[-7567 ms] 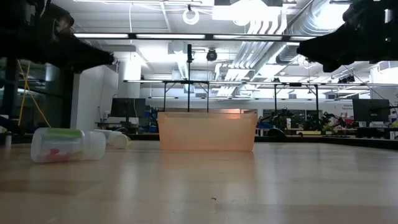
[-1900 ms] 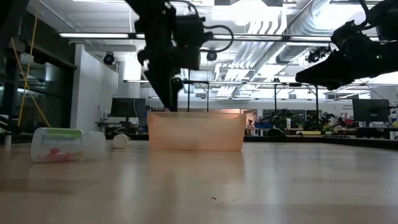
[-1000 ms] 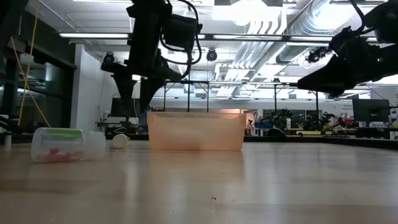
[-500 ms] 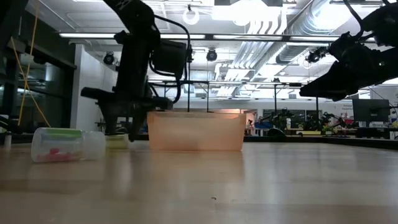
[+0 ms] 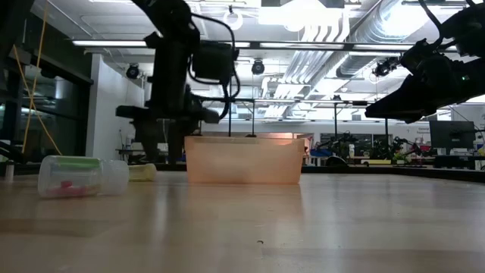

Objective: Pick and place pill bottles into a basket
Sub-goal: Put the yellow pill bottle into the orange bin

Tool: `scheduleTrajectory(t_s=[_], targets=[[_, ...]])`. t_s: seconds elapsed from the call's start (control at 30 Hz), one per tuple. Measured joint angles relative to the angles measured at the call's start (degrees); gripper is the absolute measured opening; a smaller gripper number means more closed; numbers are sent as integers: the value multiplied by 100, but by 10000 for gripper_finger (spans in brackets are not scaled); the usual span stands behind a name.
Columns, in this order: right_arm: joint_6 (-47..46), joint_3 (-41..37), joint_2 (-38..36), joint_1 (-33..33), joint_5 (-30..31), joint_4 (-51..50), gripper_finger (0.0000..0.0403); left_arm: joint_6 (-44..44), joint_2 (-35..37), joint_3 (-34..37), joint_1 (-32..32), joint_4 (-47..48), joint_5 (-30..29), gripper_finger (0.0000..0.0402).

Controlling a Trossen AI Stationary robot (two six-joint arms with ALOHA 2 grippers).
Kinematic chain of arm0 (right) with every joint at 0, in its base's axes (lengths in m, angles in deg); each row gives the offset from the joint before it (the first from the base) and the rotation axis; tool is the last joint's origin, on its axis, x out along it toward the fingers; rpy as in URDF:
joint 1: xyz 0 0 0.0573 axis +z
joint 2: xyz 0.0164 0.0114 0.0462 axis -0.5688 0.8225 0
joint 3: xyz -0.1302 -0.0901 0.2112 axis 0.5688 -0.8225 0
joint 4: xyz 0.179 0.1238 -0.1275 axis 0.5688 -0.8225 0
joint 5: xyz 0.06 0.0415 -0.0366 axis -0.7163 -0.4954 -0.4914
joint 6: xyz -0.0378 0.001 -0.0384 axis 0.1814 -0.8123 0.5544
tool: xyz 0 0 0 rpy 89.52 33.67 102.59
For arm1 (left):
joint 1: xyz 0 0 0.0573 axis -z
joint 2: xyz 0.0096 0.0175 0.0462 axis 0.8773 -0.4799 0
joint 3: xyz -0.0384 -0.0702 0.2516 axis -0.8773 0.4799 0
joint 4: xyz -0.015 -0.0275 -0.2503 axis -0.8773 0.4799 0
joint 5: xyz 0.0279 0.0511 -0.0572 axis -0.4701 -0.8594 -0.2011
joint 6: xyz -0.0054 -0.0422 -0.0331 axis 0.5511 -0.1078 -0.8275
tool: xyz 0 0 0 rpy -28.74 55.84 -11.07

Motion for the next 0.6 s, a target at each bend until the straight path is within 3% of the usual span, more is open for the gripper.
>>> scheduleTrajectory(t_s=[0.2, 0.37, 0.6], targets=[[-14, 0, 0, 0, 0, -2, 142, 798, 11, -353, 292, 352, 348, 239], [-33, 0, 0, 0, 32, -2, 142, 765, 11, -351, 698, 874, 423, 239], [-39, 0, 2, 0, 72, -2, 142, 522, 11, -330, 951, 778, 185, 239]])
